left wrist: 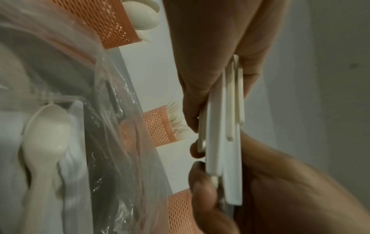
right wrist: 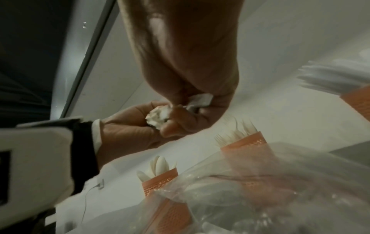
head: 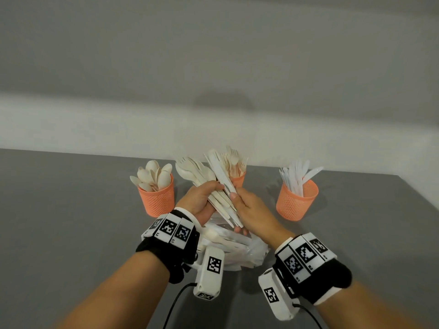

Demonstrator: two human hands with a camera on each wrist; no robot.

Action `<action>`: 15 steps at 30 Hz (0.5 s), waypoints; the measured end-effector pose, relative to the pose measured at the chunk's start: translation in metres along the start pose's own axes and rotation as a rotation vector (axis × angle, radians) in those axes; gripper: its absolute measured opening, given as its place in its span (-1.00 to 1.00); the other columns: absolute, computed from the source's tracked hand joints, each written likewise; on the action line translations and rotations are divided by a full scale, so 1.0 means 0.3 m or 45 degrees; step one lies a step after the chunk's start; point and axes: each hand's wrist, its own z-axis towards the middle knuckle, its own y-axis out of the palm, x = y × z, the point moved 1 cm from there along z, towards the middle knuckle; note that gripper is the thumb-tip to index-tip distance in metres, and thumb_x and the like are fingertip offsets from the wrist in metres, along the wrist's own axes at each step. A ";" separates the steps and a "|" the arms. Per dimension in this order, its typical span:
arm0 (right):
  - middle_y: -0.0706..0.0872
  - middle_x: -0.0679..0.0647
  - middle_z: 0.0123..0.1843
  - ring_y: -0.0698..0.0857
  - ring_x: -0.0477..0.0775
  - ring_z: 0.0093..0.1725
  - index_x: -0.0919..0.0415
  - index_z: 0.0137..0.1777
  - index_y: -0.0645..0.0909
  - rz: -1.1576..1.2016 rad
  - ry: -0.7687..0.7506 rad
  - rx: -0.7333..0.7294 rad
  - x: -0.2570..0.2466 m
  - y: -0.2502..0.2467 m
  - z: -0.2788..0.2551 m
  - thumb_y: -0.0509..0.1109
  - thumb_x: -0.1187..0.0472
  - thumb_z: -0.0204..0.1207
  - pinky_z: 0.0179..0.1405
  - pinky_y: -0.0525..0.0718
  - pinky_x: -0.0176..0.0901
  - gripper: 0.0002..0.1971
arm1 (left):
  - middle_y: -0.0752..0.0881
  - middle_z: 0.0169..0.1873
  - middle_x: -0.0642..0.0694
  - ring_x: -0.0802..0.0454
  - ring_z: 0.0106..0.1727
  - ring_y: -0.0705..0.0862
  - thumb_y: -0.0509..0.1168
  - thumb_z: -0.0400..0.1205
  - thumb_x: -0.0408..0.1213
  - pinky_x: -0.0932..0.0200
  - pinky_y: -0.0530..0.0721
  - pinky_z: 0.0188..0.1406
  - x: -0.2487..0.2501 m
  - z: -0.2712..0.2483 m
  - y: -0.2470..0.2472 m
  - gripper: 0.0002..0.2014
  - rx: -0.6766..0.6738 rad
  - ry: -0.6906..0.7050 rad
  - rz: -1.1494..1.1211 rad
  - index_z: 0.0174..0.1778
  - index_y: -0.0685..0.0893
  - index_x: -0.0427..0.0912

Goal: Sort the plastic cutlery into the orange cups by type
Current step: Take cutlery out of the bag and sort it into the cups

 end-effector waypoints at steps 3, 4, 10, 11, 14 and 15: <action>0.61 0.09 -0.37 0.56 -0.10 -0.66 0.27 0.21 0.52 0.076 0.036 -0.031 -0.003 -0.025 0.002 -0.01 0.06 0.73 -0.78 0.40 -0.37 -0.64 | 0.66 -0.01 -0.29 -0.09 -0.01 0.70 0.23 0.37 -0.42 0.11 0.74 -0.02 -0.006 0.000 0.005 -0.51 -0.060 -0.024 -0.046 0.26 0.53 -0.41; 0.60 0.08 -0.40 0.55 -0.14 -0.67 0.26 0.18 0.53 0.131 0.072 -0.040 -0.004 -0.031 0.003 -0.01 0.05 0.73 -0.77 0.40 -0.37 -0.64 | 0.67 0.01 -0.28 -0.09 0.01 0.70 0.22 0.37 -0.44 0.11 0.73 0.02 -0.008 -0.001 0.008 -0.50 -0.078 -0.025 -0.063 0.28 0.53 -0.42; 0.49 -0.09 -0.36 0.38 -0.20 -0.57 -0.18 0.22 0.42 0.109 0.169 -0.154 -0.003 -0.048 -0.020 -0.05 -0.16 0.68 -0.65 0.35 -0.43 -0.71 | 0.68 -0.12 -0.23 -0.04 -0.16 0.76 0.24 0.43 -0.59 0.15 0.77 -0.24 -0.025 0.012 0.023 -0.64 0.044 0.018 -0.042 0.16 0.57 -0.36; 0.49 -0.12 -0.32 0.41 -0.23 -0.53 -0.17 0.23 0.40 0.063 0.137 -0.144 0.002 -0.050 -0.022 -0.04 -0.14 0.68 -0.60 0.38 -0.44 -0.73 | 0.68 -0.13 -0.24 -0.05 -0.17 0.74 0.23 0.46 -0.62 0.15 0.77 -0.28 -0.025 0.014 0.024 -0.66 0.090 0.038 -0.015 0.16 0.56 -0.36; 0.54 -0.16 -0.21 0.52 -0.25 -0.31 0.03 0.15 0.41 -0.093 -0.087 0.036 0.031 -0.058 -0.005 0.16 -0.02 0.65 -0.37 0.43 -0.43 -0.81 | 0.67 -0.05 -0.30 -0.16 -0.10 0.71 0.20 0.52 -0.64 0.11 0.78 -0.30 -0.024 0.025 0.028 -0.61 0.202 0.068 0.033 0.28 0.53 -0.41; 0.56 -0.16 -0.21 0.55 -0.25 -0.28 0.04 0.09 0.42 -0.119 -0.162 0.109 0.037 -0.062 0.000 0.22 0.03 0.63 -0.34 0.45 -0.46 -0.86 | 0.67 0.01 -0.32 -0.18 -0.07 0.70 0.22 0.52 -0.64 0.10 0.78 -0.28 -0.026 0.028 0.030 -0.59 0.237 0.063 0.032 0.31 0.53 -0.43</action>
